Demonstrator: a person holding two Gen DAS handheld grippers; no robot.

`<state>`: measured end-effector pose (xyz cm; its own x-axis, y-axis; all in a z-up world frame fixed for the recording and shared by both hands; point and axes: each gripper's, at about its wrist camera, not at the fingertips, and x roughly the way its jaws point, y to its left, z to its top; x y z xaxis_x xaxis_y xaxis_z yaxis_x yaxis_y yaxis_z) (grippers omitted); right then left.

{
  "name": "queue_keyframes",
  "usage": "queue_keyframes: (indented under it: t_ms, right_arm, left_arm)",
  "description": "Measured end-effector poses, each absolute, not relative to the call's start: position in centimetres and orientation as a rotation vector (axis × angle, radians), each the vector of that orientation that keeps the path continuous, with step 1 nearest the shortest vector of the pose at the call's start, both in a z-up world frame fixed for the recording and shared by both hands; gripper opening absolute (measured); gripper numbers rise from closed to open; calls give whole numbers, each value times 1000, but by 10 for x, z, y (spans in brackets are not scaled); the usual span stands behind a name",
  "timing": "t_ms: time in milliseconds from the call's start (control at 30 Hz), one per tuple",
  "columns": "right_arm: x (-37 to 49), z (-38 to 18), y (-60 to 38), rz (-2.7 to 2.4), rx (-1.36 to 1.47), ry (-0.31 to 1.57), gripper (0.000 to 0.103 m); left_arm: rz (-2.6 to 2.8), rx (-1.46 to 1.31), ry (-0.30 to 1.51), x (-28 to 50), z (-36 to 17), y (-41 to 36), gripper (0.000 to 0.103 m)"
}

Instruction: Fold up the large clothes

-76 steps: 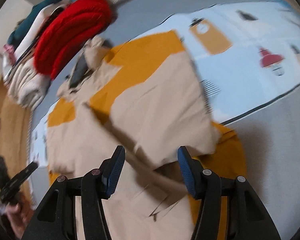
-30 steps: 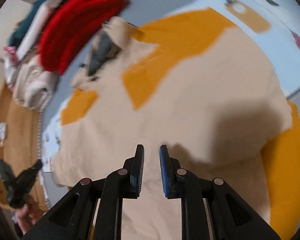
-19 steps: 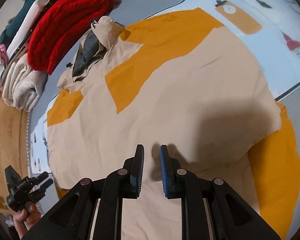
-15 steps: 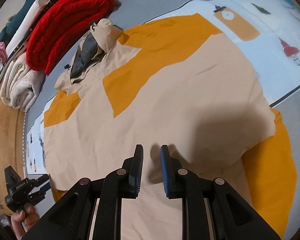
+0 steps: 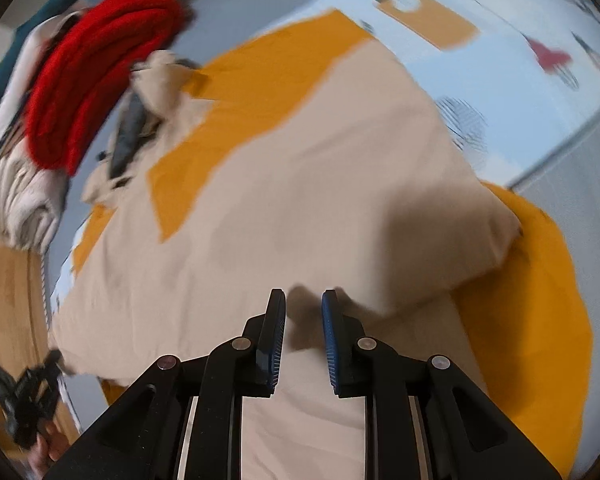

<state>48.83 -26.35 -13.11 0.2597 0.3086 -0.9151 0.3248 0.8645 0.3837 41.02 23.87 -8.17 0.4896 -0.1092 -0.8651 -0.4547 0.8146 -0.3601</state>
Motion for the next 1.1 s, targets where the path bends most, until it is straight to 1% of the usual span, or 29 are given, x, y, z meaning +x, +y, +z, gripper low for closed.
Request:
queue_keyframes:
  t_ms: [133, 233, 400, 500, 533, 600, 633, 767, 900, 1000, 1067, 1100]
  right_arm:
    - [484, -142, -283, -145, 564, 1359, 20]
    - [479, -133, -285, -176, 554, 1322, 21]
    - [479, -97, -261, -39, 463, 1161, 21]
    - [486, -87, -244, 50, 403, 1122, 21]
    - [486, -87, -242, 61, 393, 1116, 24]
    - [487, -90, -240, 70, 376, 1121, 29]
    - [488, -94, -240, 63, 372, 1135, 30]
    - [495, -116, -242, 21, 374, 1210, 30]
    - [497, -132, -248, -31, 334, 1274, 30]
    - [495, -124, -243, -27, 301, 1245, 30]
    - [495, -118, -236, -7, 257, 1215, 30]
    - [496, -117, -233, 4, 238, 1212, 30]
  left_arm:
    - [177, -628, 1035, 411, -79, 233, 21]
    - [125, -634, 1066, 418, -90, 221, 21]
    - [229, -613, 1241, 424, -142, 221, 21]
    - [277, -595, 1238, 422, -136, 217, 20]
    - [285, -572, 1225, 421, -127, 213, 20]
    - [264, -526, 1176, 420, -105, 199, 20]
    - [248, -508, 1157, 420, -96, 192, 20]
    - [217, -439, 1133, 424, -84, 175, 21]
    - [218, -448, 1149, 425, -94, 182, 21]
    - [263, -417, 1206, 430, -119, 190, 21]
    - [296, -473, 1268, 426, -142, 201, 20]
    - [305, -496, 1272, 424, -145, 204, 20]
